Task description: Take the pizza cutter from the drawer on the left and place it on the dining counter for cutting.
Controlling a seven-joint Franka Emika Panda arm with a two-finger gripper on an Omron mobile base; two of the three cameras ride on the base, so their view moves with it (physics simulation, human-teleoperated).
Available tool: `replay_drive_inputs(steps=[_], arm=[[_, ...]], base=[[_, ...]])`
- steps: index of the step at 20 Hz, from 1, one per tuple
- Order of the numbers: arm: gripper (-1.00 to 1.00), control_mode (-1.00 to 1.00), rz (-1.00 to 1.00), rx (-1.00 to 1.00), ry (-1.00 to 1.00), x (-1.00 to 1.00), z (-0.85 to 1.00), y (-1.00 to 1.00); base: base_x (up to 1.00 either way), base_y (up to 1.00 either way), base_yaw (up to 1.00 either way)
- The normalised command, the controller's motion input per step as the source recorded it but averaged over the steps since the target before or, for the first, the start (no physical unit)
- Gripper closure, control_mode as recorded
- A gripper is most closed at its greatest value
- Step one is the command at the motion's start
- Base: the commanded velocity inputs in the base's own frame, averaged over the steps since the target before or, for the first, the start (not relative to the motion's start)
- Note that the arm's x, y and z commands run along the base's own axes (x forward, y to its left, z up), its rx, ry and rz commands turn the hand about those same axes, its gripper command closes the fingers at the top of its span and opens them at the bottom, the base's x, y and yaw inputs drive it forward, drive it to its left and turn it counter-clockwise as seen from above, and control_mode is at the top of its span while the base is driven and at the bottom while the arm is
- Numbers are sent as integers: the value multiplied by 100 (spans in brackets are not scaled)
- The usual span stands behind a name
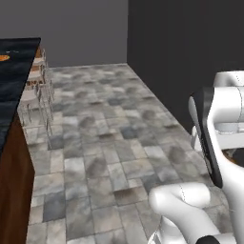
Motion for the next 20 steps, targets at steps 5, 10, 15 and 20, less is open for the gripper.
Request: replay_drive_inputs(steps=[5,10,15,20], arm=[[100,100,0,0,0,0,0,0],[100,100,0,0,0,0,0,0],[100,100,0,0,0,0,0,0],[100,100,0,0,0,0,0,0]], base=[[100,-98,20],[100,-89,18],[100,-68,24],[100,-57,29]])
